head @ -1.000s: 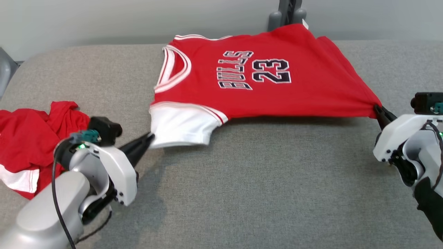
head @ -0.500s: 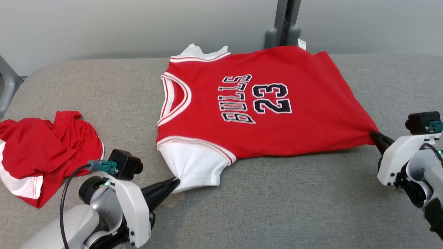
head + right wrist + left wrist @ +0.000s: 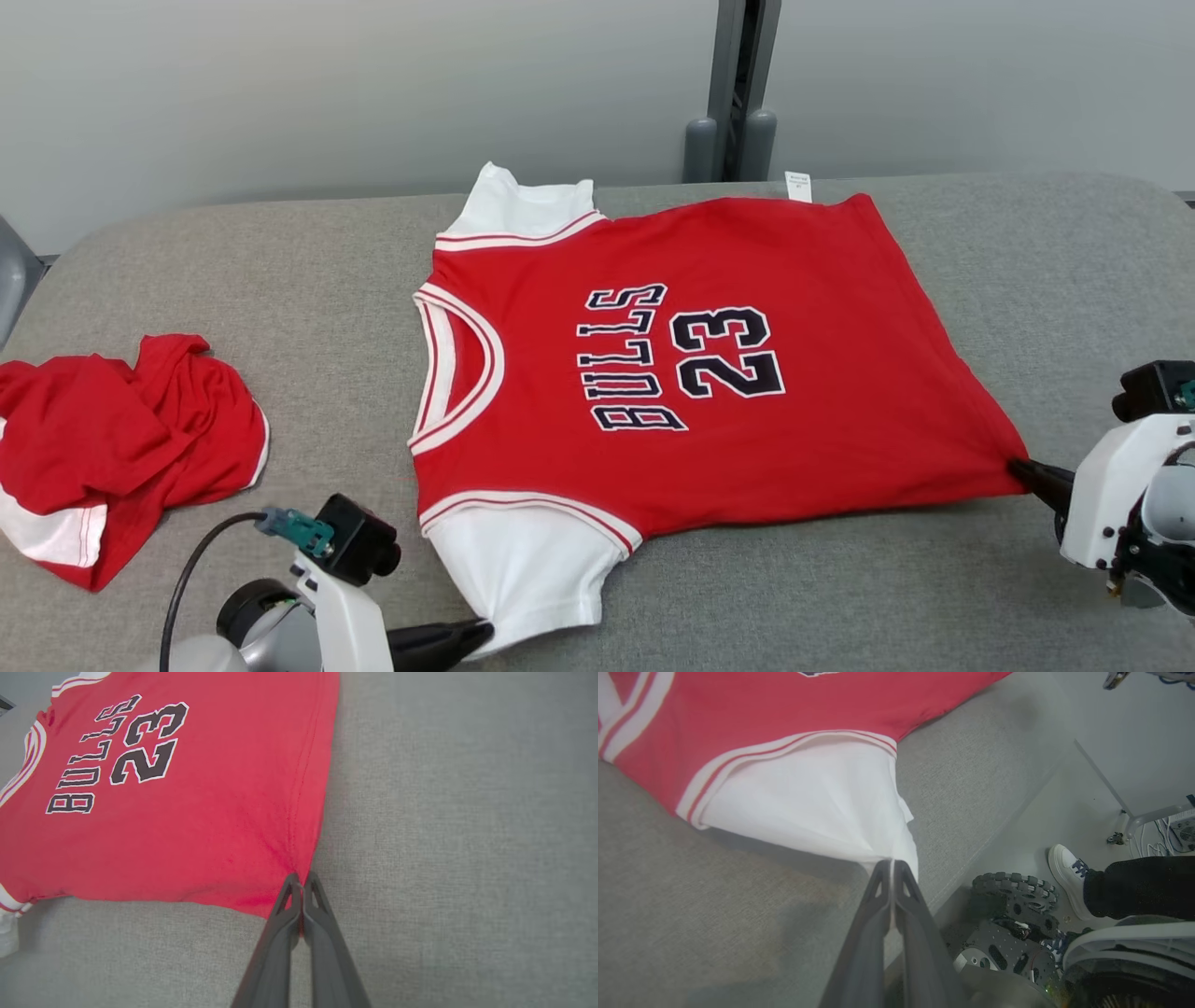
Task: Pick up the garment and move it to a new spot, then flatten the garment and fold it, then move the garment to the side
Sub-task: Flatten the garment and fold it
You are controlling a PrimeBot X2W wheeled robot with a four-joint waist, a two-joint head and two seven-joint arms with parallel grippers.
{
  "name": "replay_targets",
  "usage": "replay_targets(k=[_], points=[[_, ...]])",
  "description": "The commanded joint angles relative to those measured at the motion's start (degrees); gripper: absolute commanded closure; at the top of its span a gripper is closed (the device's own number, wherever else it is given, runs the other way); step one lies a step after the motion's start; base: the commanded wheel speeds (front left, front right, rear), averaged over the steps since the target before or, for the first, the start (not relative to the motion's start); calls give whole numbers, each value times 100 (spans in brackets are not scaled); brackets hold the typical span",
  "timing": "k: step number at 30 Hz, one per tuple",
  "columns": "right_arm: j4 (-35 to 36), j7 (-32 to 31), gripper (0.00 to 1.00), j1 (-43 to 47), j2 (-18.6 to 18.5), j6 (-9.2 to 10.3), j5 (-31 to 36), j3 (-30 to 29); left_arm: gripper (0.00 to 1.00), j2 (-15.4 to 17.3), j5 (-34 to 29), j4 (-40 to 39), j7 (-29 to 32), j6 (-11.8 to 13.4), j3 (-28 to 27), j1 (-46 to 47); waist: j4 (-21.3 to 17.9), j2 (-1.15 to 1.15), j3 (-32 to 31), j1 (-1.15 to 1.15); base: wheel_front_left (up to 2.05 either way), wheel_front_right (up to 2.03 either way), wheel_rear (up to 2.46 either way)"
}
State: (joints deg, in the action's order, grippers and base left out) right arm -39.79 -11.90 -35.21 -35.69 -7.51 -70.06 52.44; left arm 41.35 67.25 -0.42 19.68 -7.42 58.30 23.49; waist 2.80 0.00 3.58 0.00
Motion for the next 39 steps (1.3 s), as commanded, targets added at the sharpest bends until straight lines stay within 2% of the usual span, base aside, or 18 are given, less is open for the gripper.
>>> replay_targets(k=[1, 9, 18, 30, 39], points=[[85, -117, 100, 100, -120, 4, -129, 13, 100, 84, 71, -95, 63, -10, 36, -85, -19, 0, -29, 0, 0, 0, 0], [613, -1055, 100, 496, -651, 4, -812, 96, 100, 388, 412, -586, 281, -10, 201, -309, -57, 0, -109, 0, 0, 0, 0], [902, -1801, 100, 869, -931, 3, -1357, 10, 100, 618, 767, -1005, 567, -10, 406, -552, -63, 0, -168, 0, 0, 0, 0], [1153, -1581, 100, 613, -897, 3, -1277, -316, 100, 786, 1308, -1369, 315, -9, -97, -321, -47, 0, 58, 0, 0, 0, 0], [944, -1311, 100, 276, -724, 3, -1043, -565, 100, 751, 1862, -1325, -323, 38, -872, -76, -32, 0, 285, 0, 0, 0, 0]])
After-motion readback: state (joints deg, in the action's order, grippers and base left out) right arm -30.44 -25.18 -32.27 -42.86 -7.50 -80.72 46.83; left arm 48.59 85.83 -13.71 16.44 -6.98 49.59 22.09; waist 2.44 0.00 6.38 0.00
